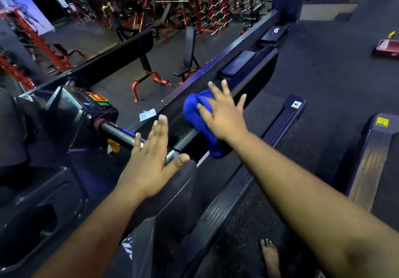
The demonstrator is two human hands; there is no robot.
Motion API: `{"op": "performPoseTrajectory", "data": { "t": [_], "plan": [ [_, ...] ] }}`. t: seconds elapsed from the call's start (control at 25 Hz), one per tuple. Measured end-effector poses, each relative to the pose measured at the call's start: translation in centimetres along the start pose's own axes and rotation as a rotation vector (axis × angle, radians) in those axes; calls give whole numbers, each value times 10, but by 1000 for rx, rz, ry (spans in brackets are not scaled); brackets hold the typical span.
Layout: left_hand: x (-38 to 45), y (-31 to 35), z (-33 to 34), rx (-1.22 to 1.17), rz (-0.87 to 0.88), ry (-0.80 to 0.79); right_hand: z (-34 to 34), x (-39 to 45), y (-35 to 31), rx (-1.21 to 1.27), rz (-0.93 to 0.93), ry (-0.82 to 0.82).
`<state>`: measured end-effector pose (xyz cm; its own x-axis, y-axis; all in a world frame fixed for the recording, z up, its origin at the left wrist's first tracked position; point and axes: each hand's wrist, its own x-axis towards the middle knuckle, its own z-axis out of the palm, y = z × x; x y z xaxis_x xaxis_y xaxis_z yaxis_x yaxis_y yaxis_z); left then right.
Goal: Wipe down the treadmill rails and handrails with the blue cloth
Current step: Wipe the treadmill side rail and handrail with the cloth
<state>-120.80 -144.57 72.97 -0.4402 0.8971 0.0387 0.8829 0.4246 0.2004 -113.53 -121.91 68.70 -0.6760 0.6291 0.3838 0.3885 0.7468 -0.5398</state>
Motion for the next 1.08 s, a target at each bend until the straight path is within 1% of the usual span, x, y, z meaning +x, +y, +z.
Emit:
{"op": "performPoseTrajectory", "data": {
  "t": [0.04,0.08,0.12,0.16,0.24,0.28,0.32,0.36,0.44,0.52,0.56,0.6,0.68,0.72,0.76,0.8,0.84,0.92,0.96,1.0,1.04,1.08],
  "plan": [
    [0,0,1,19,-5,-3,-4,11,-3,0,82,-29],
    [0,0,1,16,-8,3,-2,7,-13,3,106,-24],
    [0,-1,1,-17,-4,22,4,-9,-26,15,66,9],
    [1,-3,1,-71,2,51,13,-34,-43,67,-19,31],
    [1,-4,0,-178,13,85,31,-94,-66,193,-174,-8],
    [1,-4,-2,-202,17,85,38,-110,-64,174,-201,-6],
    [0,-4,-5,-185,20,73,39,-105,-52,145,-192,39],
    [1,-2,-9,-124,24,53,37,-86,-33,132,-127,88],
    [11,1,-16,47,33,4,26,-36,2,180,123,172],
    [28,8,-20,159,36,-38,20,-9,10,366,349,252],
    [38,11,-20,180,48,-55,24,-14,-2,465,402,275],
    [47,14,-19,177,60,-68,32,-30,-22,553,384,290],
    [62,16,-15,121,77,-84,52,-87,-62,643,206,252],
    [66,16,-13,106,89,-100,61,-108,-64,641,144,236],
    [68,17,-12,117,105,-117,66,-109,-52,632,140,273],
    [71,17,-9,144,118,-132,67,-91,-30,637,210,329],
    [74,18,-7,172,126,-148,69,-65,-6,646,355,356],
    [84,25,-4,216,132,-169,58,-6,44,766,766,392],
    [89,29,-2,236,141,-175,51,11,56,838,867,433],
    [93,32,0,248,152,-184,50,14,52,924,895,484],
    [97,35,2,241,165,-190,51,5,37,984,857,505],
    [102,36,4,210,172,-186,53,-12,12,1034,751,500]
  ]
}}
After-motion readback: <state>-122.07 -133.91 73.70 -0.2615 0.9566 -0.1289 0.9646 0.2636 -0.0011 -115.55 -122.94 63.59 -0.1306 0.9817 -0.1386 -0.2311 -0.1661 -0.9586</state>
